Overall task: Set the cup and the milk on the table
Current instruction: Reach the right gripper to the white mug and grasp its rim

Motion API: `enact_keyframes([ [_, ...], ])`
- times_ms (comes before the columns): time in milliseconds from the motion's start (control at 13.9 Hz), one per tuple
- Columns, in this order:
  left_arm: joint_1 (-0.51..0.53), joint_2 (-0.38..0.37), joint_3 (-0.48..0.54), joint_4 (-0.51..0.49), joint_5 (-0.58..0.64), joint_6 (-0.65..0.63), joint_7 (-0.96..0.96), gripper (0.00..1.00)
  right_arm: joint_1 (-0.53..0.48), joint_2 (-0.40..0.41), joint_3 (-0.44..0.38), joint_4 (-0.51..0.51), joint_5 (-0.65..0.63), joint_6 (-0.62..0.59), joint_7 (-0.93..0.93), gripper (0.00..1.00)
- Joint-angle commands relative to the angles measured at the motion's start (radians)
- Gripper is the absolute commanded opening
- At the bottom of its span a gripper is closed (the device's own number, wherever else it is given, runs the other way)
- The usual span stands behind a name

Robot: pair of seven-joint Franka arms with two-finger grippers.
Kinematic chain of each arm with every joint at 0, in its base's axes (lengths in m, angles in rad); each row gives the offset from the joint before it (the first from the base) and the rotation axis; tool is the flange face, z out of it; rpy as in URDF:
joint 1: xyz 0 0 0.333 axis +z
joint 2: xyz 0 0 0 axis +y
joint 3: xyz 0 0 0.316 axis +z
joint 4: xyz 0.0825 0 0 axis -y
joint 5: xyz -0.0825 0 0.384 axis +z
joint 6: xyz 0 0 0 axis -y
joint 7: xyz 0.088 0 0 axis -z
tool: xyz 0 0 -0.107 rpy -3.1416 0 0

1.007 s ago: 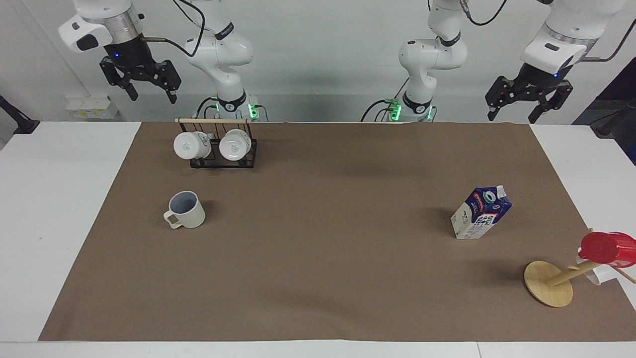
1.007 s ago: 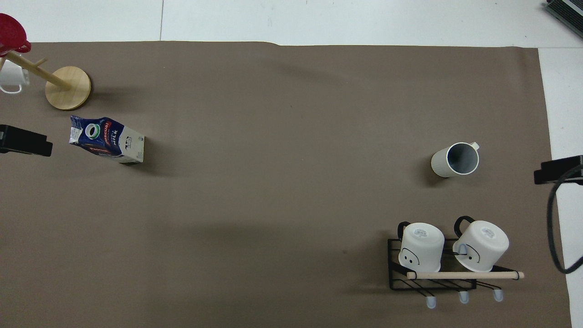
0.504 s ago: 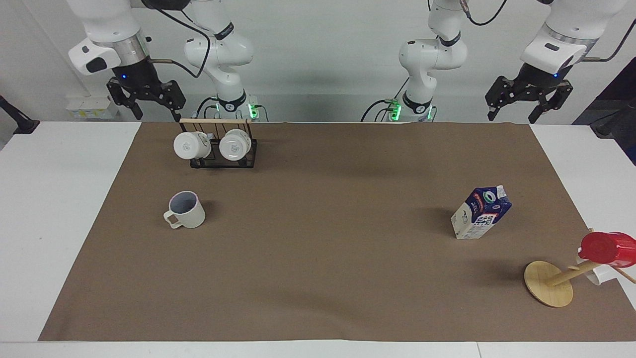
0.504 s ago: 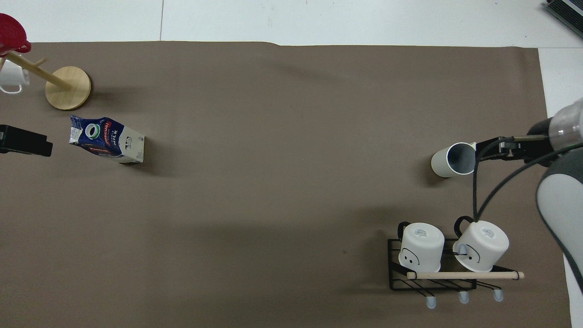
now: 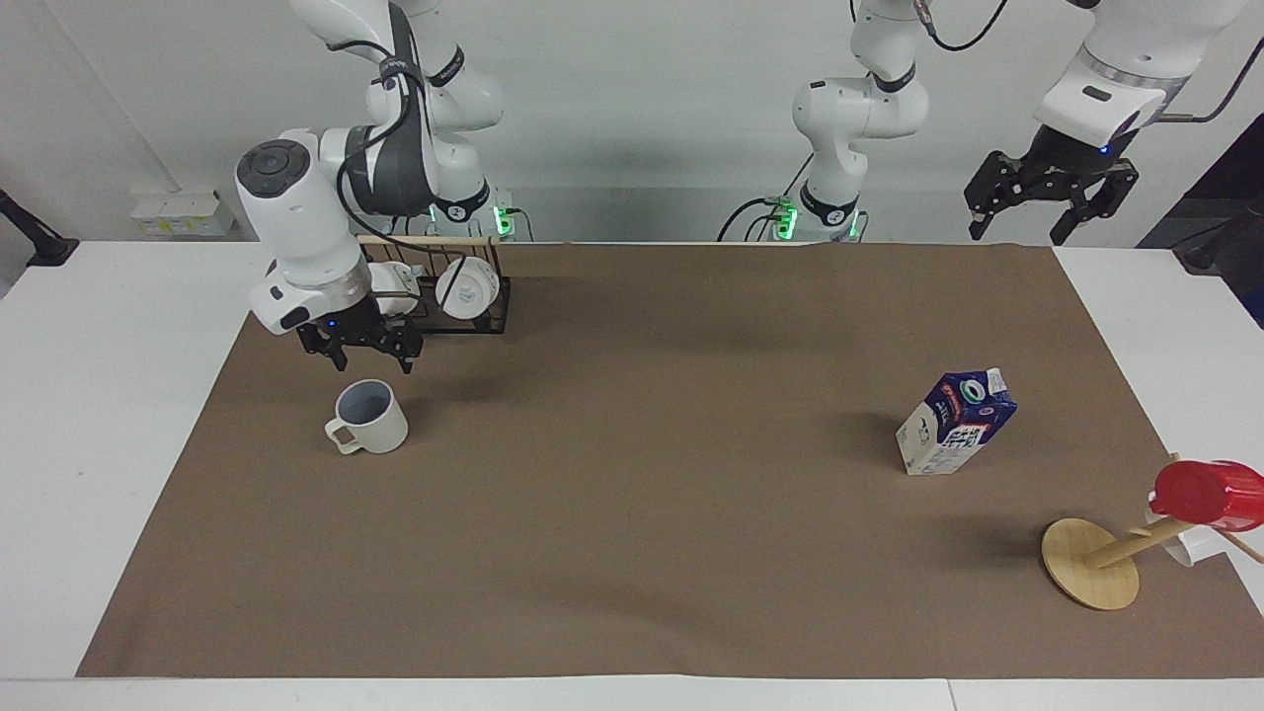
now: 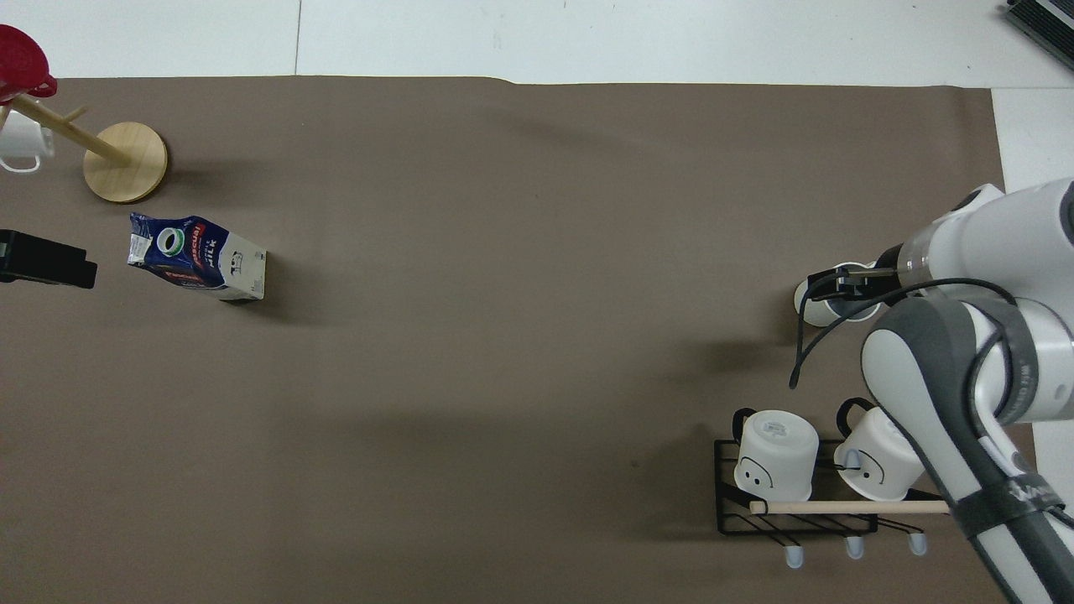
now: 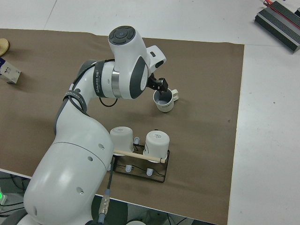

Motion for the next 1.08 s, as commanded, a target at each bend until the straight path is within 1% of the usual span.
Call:
enact_keyframes([
  [0, 0.015, 0.006, -0.007, 0.022, -0.007, -0.025, 0.013, 1.00, -0.015, 0.013, 0.003, -0.042, 0.010, 0.053, -0.010, 1.00],
  [72, 0.015, 0.006, -0.007, 0.022, -0.007, -0.025, 0.013, 1.00, -0.014, 0.029, 0.003, -0.059, 0.010, 0.091, -0.010, 1.00],
  [288, 0.015, 0.006, -0.007, 0.022, -0.007, -0.025, 0.013, 1.00, -0.017, 0.035, 0.003, -0.108, 0.008, 0.171, -0.022, 1.00],
  [504, 0.015, 0.006, -0.007, 0.024, -0.007, -0.025, 0.013, 1.00, -0.014, 0.056, 0.003, -0.120, 0.007, 0.202, -0.039, 1.00],
  [647, 0.015, 0.006, -0.007, 0.024, -0.007, -0.025, 0.013, 1.00, -0.017, 0.064, 0.003, -0.126, 0.007, 0.207, -0.075, 1.00],
  [863, 0.015, 0.006, -0.007, 0.024, -0.007, -0.025, 0.013, 1.00, -0.017, 0.073, 0.003, -0.126, 0.007, 0.219, -0.079, 1.00],
  [1007, 0.015, 0.006, -0.007, 0.022, -0.007, -0.025, 0.013, 1.00, -0.017, 0.073, 0.002, -0.126, 0.007, 0.217, -0.114, 0.79],
])
